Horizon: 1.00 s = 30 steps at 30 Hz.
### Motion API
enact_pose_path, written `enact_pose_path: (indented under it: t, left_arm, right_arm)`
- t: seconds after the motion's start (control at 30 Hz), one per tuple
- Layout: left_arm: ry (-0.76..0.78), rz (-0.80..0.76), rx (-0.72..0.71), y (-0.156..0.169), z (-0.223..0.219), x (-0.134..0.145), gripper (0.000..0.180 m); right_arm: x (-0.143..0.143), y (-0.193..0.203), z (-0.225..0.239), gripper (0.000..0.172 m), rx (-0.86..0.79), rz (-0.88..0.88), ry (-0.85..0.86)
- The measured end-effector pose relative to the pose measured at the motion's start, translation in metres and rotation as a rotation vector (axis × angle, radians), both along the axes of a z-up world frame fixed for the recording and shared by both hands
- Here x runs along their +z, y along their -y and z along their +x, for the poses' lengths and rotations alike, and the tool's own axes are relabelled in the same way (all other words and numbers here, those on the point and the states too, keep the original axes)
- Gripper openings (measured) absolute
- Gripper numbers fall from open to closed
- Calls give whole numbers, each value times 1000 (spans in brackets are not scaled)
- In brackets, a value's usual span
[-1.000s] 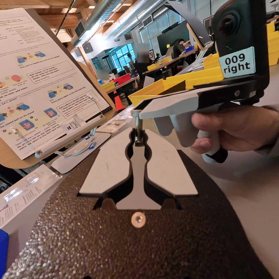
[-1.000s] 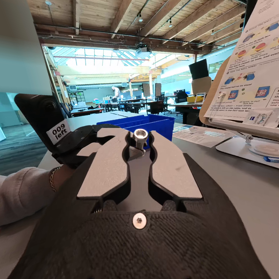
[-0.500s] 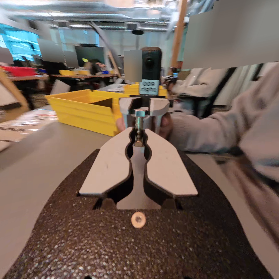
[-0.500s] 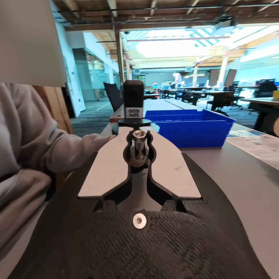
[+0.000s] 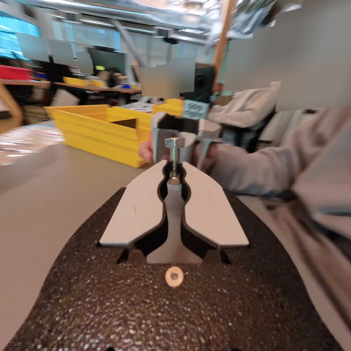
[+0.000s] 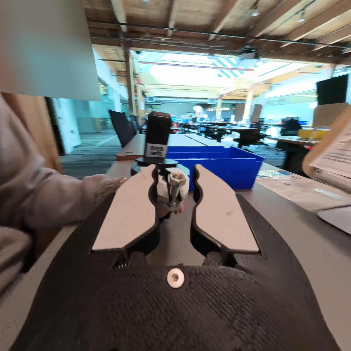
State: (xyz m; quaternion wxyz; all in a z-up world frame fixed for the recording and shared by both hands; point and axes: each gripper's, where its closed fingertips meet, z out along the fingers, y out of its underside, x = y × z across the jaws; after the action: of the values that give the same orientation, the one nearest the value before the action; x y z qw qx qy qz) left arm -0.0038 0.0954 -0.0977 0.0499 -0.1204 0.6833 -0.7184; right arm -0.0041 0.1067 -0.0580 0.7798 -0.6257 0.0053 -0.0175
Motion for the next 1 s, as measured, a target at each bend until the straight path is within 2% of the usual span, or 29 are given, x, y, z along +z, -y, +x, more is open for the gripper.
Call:
enact_pose_path:
  t: [0.07, 0.13, 0.2, 0.3, 0.4, 0.5, 0.6, 0.73, 0.87, 1.0]
  left_arm:
    - [100, 70, 148, -4, 14, -3, 8]
    - [166, 64, 251, -8, 21, 2, 8]
    - [206, 37, 334, -13, 26, 10, 8]
    - [258, 91, 419, -18, 31, 9, 8]
    - [288, 140, 457, -19, 34, 6, 8]
    - [299, 151, 465, -18, 34, 6, 9]
    - [303, 166, 470, -19, 35, 5, 9]
    - [263, 135, 375, -16, 29, 5, 9]
    - [125, -9, 46, -8, -1, 12, 8]
    - [6, -132, -207, -2, -28, 20, 8]
  right_arm:
    - [-2, -3, 9, 42, -78, -18, -11]
    - [-3, -6, 18, 47, -169, -8, -39]
    - [-4, -8, 26, 47, -257, 7, -63]
    - [-8, -13, 27, 40, -298, 5, -85]
    - [-9, -15, 26, 24, -303, 18, -107]
    - [-9, -14, 29, 16, -327, 19, -107]
    - [-11, -15, 29, 16, -318, -17, -90]
    - [-10, -15, 24, 17, -215, -47, -59]
    - [-4, -8, 0, 17, 82, -30, -71]
    - [5, -4, -23, 16, 275, 23, -88]
